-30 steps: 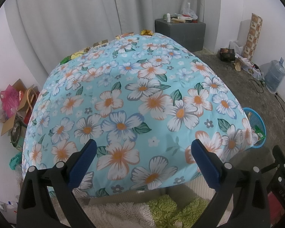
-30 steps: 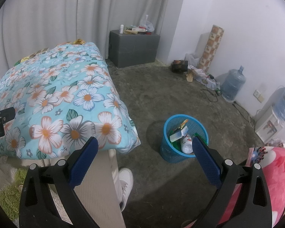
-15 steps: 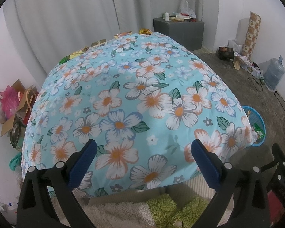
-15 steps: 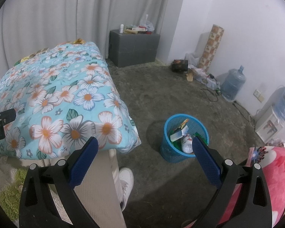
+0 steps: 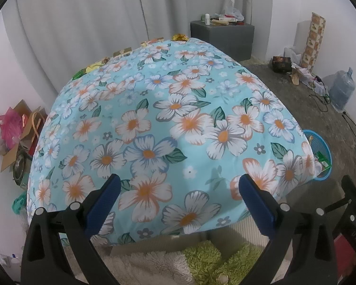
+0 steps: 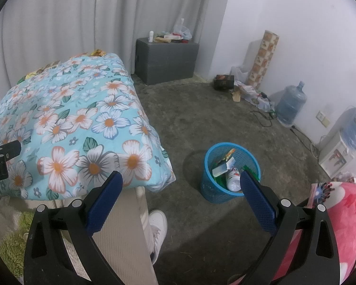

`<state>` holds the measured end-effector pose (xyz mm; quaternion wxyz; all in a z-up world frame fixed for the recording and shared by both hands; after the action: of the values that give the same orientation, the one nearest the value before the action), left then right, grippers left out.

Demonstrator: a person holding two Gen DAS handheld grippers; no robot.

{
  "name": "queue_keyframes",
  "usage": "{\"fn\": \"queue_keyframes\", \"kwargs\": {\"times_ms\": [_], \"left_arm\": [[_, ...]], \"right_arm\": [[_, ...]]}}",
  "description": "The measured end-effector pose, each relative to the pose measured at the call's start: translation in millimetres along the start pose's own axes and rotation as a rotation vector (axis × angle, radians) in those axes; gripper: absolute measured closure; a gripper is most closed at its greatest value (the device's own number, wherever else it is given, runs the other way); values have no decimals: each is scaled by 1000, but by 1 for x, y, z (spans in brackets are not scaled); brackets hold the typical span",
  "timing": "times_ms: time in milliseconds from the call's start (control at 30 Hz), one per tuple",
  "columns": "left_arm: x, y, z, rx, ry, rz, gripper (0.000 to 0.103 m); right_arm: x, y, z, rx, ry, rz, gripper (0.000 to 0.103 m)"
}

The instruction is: Collect trash

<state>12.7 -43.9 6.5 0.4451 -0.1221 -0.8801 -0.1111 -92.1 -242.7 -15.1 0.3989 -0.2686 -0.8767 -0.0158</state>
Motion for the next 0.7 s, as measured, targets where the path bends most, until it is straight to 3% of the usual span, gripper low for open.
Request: {"fn": "queue_keyframes", "kwargs": {"times_ms": [700], "left_arm": [[-2,-1,-2,-4,3,2,6]], "right_arm": [[0,1,0,-3,1,2,8]]}}
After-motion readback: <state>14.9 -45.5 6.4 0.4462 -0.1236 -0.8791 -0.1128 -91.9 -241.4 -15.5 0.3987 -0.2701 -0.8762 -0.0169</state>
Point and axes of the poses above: each gripper's, at about its wrist camera, not at the fingertips, and x roughly against the way its jaws point, y to its left, z to its underside, the point moved 1 cm from there along -x, roughly the way its jaws point, and after that the axes turned 3 degrees about z, right-handed, at the moved point
